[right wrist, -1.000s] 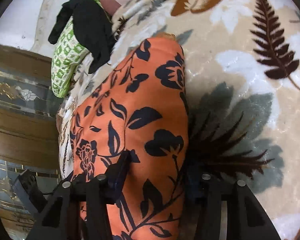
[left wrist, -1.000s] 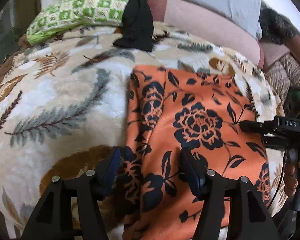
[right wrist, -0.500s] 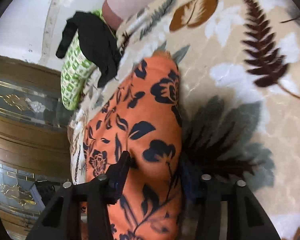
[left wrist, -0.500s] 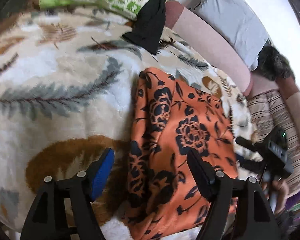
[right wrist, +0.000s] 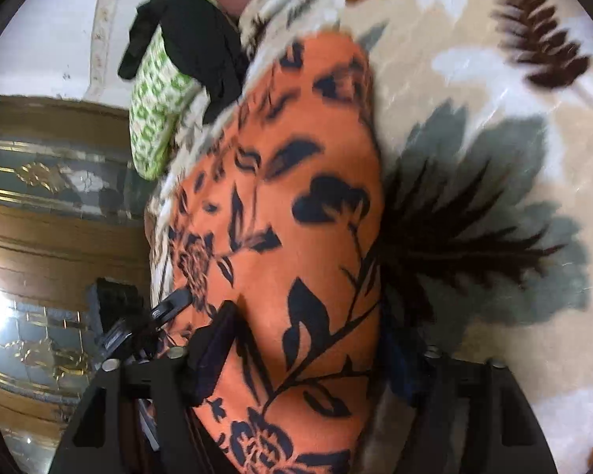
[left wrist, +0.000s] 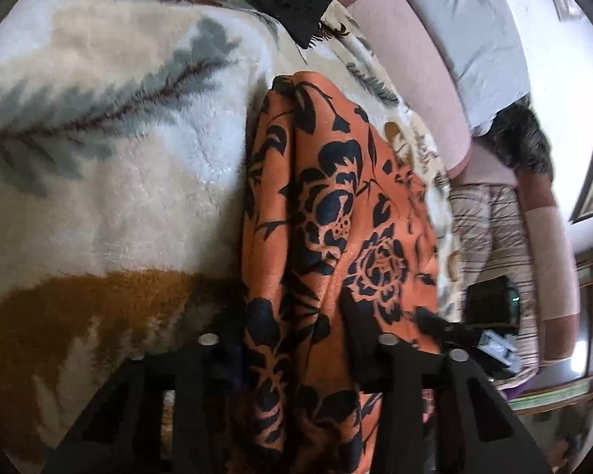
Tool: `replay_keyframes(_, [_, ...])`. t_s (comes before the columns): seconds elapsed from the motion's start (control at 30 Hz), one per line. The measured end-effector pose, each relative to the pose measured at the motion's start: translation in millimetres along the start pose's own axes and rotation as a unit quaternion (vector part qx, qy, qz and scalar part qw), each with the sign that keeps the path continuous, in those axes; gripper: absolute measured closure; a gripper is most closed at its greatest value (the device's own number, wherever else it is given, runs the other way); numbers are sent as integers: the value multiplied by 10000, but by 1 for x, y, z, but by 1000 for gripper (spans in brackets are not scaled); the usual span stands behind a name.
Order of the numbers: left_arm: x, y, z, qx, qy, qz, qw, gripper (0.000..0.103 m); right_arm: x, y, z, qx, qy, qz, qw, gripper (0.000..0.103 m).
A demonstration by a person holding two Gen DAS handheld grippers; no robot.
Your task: Fold small clothes
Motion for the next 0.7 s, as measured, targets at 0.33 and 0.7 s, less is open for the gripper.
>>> replay_keyframes(0.33, [28, 3, -68, -729, -265, -466, 9959, 74, 47, -3, 38, 512, 74, -300, 9982, 63])
replay_keyframes(0.7, [16, 43, -181, -1624, -476, -953, 9810, 73, 174, 35, 58, 1104, 52, -1213, 9864, 63])
Point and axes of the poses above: each gripper's, at about its wrist camera, not at the fingertips, and x roughly against the way its jaws point, z to its left, y to its top, the point moved 5 cm from there along -x, roughly the way its jaws point, and after that the axes turned 8 degrees about -x, right-handed, at the moved point
